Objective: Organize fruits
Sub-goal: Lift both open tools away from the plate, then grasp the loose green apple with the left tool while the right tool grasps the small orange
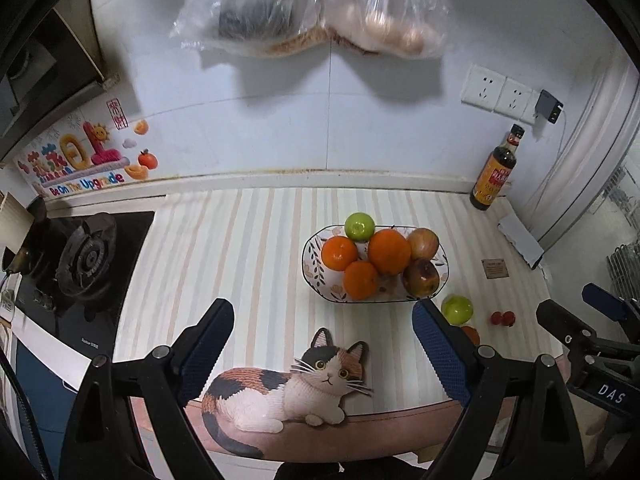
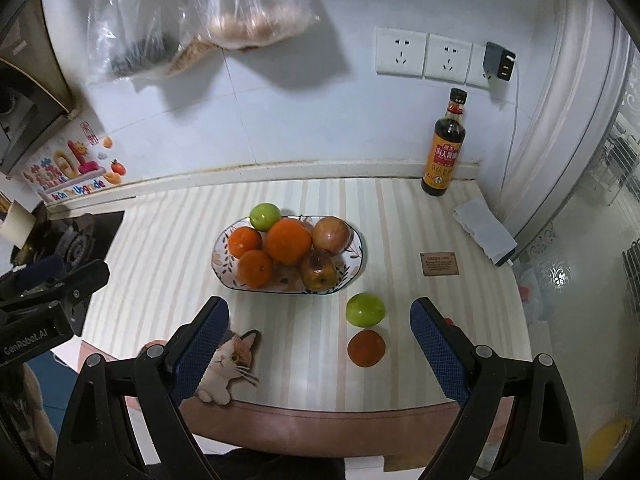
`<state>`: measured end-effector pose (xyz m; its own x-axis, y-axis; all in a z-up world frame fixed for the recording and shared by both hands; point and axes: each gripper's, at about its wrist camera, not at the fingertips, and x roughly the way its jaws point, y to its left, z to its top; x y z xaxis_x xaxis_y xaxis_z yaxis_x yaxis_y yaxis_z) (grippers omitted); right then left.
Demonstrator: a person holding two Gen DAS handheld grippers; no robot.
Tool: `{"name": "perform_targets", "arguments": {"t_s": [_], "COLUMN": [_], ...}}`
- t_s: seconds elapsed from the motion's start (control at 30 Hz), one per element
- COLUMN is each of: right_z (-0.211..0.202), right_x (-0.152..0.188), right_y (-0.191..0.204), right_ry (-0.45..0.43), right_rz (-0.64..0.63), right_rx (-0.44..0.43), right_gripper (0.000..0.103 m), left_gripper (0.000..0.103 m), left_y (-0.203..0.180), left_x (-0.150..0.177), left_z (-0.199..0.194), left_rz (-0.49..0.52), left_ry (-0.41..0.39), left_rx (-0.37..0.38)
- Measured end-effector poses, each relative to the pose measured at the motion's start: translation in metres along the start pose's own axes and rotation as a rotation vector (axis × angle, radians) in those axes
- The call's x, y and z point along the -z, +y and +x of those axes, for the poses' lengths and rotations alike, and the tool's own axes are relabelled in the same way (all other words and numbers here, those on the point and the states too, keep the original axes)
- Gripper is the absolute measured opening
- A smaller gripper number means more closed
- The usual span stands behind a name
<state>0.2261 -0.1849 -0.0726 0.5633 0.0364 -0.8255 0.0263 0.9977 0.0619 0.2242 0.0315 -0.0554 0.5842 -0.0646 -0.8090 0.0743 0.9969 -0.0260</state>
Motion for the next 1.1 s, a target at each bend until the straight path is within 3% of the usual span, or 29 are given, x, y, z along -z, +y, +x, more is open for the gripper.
{"name": "perform_targets", "arguments": {"t_s": [0.3,0.63,0.73,0.8,0.9,1.1], "right_z": [-0.022,-0.006,0.006,0.016,0.035,0.113], "right_x": [-0.001,-0.004,-0.004,-0.004,0.001,0.027], "right_y": [-0.002,-0.014,-0.032,-0.048,-0.083,-0.153], "right_ry": [-0.028,-0.010,0.011,0.027,0.058,0.213], "right_rz": [0.023,0.070,0.116,0.151,0.217,0.382], "right_rx": [-0.014,-0.035,-0.027,-0.009,0.022,-0.017], "right_gripper": [0.094,0.094,0.094,0.095,0.095,0.095], "left_gripper": [0.092,0.091,0.092,0.101,0.102,0.102], "left_y": [-0.004,-0.010,-0.013,-0.018,-0.031,-0.074], "left_x": [0.004,0.004,0.000,-0.003,-0.009,-0.013], "left_z": [-0.017,-0.007,0.001,0.011,0.029,0.090], "left_rz": [0.004,-0.008,-0.008,0.003,0.023,0.092], "left_ry": [-0.023,0.008,0.022,0.035,0.047,0.149], "left_rx": [0.007,0.016,0.019,0.014,0.011,0.046]}}
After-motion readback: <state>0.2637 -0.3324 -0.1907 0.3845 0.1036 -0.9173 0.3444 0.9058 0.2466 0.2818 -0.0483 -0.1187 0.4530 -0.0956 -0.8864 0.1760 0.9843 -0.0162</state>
